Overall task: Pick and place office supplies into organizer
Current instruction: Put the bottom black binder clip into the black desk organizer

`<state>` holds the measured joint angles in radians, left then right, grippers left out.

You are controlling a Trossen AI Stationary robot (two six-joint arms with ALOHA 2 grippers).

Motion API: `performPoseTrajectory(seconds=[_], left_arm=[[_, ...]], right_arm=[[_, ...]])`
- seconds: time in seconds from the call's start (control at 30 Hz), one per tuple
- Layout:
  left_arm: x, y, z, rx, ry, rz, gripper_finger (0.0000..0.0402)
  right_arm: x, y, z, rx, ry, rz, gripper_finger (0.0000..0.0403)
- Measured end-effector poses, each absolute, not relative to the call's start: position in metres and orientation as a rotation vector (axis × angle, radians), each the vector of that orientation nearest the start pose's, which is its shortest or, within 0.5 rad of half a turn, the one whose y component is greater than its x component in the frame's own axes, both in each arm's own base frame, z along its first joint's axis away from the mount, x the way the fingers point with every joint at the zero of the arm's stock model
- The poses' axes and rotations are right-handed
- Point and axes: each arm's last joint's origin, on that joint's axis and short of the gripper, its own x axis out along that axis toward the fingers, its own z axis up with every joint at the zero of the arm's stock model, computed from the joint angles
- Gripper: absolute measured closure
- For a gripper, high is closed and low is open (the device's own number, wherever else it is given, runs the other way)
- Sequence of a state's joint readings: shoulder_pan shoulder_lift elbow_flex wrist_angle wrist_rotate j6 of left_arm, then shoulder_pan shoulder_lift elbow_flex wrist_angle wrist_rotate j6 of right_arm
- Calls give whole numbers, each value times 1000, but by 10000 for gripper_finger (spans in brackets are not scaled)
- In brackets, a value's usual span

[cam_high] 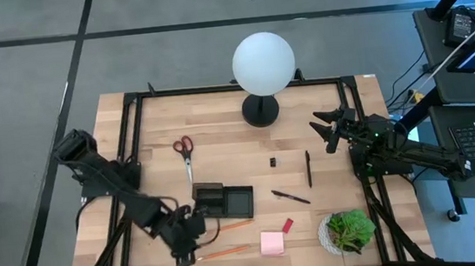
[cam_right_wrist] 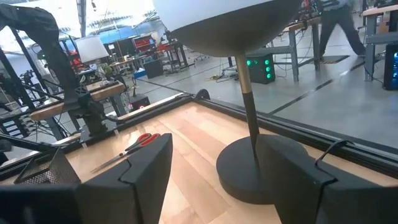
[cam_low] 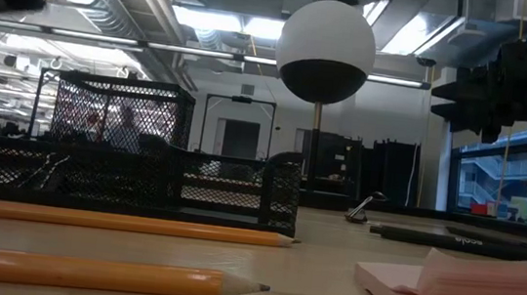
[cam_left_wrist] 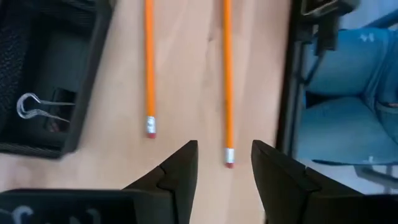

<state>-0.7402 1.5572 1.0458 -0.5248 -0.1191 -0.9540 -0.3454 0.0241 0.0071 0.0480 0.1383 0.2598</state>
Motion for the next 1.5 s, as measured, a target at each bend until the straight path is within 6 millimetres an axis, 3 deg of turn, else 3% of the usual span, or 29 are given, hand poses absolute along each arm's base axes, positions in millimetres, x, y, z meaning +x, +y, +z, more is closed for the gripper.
performPoseTrajectory(seconds=[0.13, 0.4, 0.53, 1.13, 1.5], left_arm=[[219, -223, 226, -386, 1074, 5, 264], [208, -250, 187, -192, 1401, 203, 303], [203, -257, 180, -92, 1498, 281, 306], [188, -268, 187, 98, 1330, 282, 295], [183, -261, 172, 74, 1381, 338, 283]], right_arm=[[91, -37, 169, 270, -99, -476, 167], [91, -37, 169, 275, -100, -476, 167], [91, -37, 169, 274, -101, -476, 167], [91, -37, 169, 273, -100, -476, 167], [91, -37, 169, 271, -100, -476, 167]])
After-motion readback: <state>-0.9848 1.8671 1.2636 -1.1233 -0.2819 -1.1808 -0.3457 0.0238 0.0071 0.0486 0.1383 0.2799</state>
